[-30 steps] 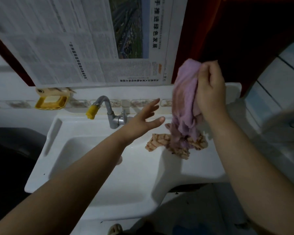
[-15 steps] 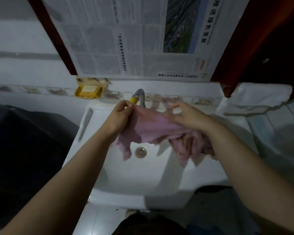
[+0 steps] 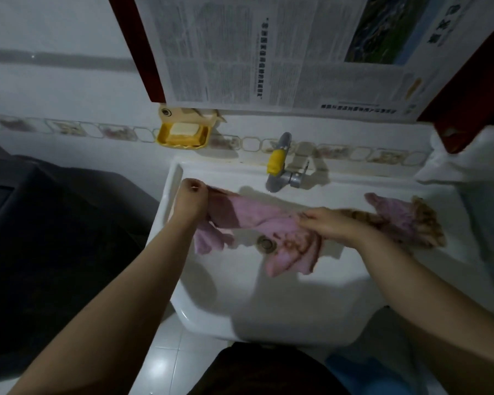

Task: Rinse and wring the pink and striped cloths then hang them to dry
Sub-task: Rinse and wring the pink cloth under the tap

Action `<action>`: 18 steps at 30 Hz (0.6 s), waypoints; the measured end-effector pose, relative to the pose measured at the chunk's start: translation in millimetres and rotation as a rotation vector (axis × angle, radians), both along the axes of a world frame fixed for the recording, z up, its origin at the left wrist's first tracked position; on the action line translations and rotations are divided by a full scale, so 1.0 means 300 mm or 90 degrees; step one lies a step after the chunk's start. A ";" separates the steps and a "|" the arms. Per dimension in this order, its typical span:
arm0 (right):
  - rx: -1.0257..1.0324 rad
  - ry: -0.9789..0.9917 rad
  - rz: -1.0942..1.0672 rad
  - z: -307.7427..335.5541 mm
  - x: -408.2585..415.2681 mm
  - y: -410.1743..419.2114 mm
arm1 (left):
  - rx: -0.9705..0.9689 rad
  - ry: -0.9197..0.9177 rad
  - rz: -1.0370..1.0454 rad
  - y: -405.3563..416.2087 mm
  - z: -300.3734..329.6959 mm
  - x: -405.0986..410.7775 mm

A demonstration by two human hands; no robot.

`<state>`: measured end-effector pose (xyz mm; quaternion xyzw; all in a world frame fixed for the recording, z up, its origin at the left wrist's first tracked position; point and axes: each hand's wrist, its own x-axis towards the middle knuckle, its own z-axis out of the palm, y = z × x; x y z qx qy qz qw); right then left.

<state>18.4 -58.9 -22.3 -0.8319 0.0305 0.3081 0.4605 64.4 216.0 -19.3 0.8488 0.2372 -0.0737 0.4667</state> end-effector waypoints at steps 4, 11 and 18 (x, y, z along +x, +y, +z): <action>0.213 0.048 -0.046 -0.008 0.005 0.105 | -0.008 -0.104 -0.324 -0.082 -0.041 -0.079; 0.247 0.204 0.076 0.011 0.056 0.131 | -0.147 0.014 -0.445 -0.137 -0.083 -0.082; 0.081 0.063 0.003 -0.022 0.109 0.051 | -0.084 -0.003 -0.417 -0.082 -0.139 -0.078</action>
